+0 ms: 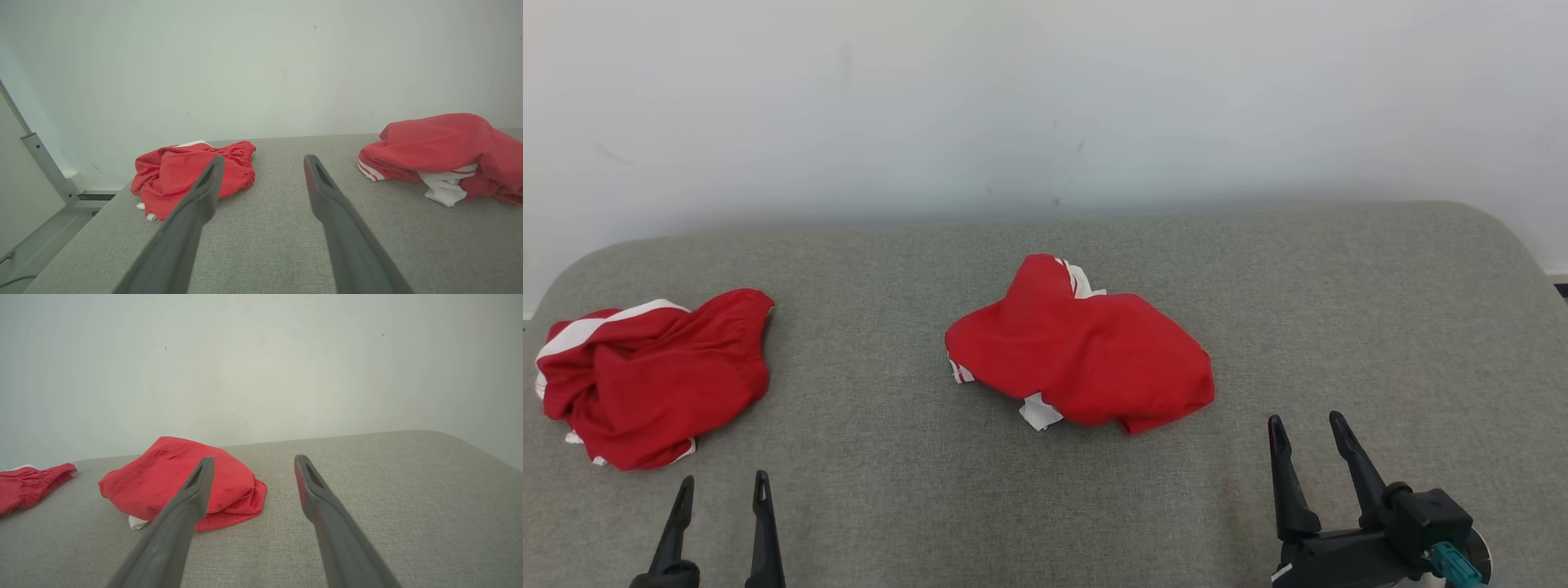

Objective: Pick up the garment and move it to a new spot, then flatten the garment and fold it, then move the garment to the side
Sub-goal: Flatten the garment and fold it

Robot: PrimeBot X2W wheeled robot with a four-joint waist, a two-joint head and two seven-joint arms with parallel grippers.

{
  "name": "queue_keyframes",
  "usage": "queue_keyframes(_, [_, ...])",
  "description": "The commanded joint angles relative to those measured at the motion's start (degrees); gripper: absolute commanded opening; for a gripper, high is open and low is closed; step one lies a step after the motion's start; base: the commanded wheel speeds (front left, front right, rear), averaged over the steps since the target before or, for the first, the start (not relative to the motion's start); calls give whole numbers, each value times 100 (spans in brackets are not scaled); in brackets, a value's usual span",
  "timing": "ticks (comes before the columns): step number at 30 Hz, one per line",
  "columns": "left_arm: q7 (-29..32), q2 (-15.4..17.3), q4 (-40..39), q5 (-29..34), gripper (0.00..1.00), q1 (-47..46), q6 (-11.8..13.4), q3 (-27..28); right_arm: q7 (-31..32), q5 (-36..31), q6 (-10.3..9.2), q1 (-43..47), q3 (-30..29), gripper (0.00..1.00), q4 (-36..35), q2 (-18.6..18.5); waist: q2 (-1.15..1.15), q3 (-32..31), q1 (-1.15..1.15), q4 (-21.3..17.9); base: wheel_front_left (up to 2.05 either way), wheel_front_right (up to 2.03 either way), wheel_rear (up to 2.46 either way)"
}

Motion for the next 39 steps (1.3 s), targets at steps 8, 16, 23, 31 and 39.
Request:
queue_keyframes(8, [-18,-136,-192,24,100,242,-87,294,-4,-61,-12,108,-85,100,68,3,0,-42,0,39,0,0,0])
queue_keyframes(16, [-19,-257,-204,121,100,380,-206,476,-3,-96,-12,153,-83,100,116,3,0,-39,0,54,0,0,0])
queue_keyframes(23, [-19,-316,-118,244,100,346,-342,493,-3,-86,-12,124,-48,100,168,3,0,-32,0,15,0,0,0])
queue_keyframes(31, [-19,-391,-57,313,100,276,-471,561,-3,-87,-12,103,-70,100,218,3,0,-26,0,-24,0,0,0])
queue_keyframes(39, [-19,-404,25,420,100,264,-559,576,-4,-72,-12,107,-74,100,255,3,0,-29,0,-34,0,0,0])
